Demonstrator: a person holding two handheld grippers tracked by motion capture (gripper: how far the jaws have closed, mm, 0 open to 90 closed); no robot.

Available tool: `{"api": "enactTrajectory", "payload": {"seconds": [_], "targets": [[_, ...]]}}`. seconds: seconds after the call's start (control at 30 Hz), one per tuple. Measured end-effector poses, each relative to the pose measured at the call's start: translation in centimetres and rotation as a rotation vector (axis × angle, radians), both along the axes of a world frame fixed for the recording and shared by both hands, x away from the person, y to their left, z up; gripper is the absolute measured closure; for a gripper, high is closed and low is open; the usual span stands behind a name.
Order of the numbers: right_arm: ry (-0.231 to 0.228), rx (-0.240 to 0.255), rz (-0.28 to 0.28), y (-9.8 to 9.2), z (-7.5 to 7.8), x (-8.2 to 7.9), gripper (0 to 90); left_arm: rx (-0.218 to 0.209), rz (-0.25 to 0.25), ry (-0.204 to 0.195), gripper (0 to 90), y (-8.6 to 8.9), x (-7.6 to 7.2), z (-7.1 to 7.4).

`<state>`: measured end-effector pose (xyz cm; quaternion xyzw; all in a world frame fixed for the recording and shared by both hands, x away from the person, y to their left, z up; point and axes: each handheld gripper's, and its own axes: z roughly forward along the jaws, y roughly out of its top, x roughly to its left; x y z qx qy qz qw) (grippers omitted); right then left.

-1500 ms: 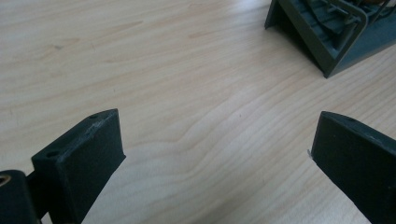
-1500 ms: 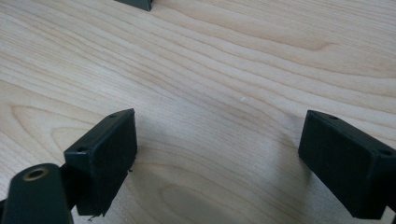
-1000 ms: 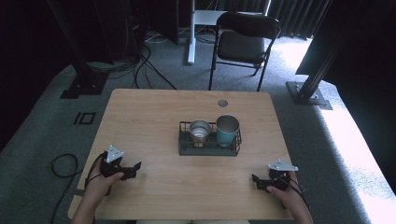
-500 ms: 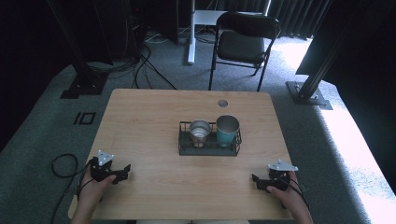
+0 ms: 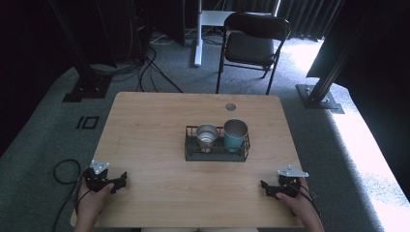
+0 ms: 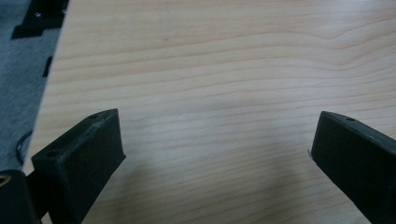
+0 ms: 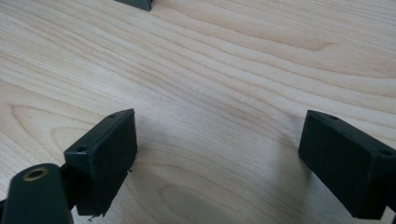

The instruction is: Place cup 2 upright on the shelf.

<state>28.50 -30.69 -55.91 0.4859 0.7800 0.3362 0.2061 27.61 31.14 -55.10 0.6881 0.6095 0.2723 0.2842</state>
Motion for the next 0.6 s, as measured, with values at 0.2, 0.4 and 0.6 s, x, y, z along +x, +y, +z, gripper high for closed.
{"api": "enactTrajectory", "payload": {"seconds": [0.2, 0.4, 0.6], "targets": [[0.0, 0.0, 0.0, 0.0, 0.0, 0.0, 11.1, 0.022, 0.036, 0.013, 3.0, 0.31, -0.12, -0.11], [0.0, 0.0, 0.0, 0.0, 0.0, 0.0, 11.2, 0.037, 0.05, 0.031, 3.0, 0.34, -0.14, -0.48], [0.0, 0.0, 0.0, 0.0, 0.0, 0.0, 11.2, 0.003, 0.066, 0.037, 3.0, 0.32, 0.02, -0.6]]}}
